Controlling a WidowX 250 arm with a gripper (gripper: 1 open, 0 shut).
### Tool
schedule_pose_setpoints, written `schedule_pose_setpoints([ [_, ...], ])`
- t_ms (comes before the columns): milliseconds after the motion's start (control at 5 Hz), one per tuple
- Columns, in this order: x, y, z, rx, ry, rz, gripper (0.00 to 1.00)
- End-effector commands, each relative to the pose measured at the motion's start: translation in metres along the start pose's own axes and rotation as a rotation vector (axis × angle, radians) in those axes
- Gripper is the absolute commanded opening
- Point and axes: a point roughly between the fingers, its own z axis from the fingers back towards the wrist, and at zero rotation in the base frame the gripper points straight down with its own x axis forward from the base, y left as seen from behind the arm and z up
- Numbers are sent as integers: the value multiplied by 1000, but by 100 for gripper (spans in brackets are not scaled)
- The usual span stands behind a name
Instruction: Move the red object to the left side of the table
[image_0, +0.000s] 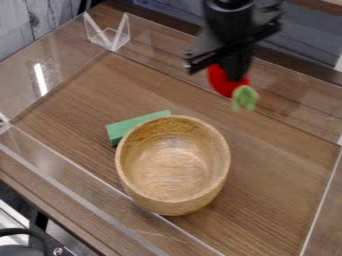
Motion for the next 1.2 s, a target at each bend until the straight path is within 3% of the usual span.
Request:
schedule_pose_setpoints([
  [0, -12, -36, 3, -60, 18, -66, 0],
  [200, -12, -47, -1, -70, 25, -98, 0],
  [600, 1, -40, 22, -82, 32, -91, 0],
  [800, 3, -27, 18, -69, 2, -21, 0],
  [1000, -7, -22, 5, -52, -30, 33, 0],
])
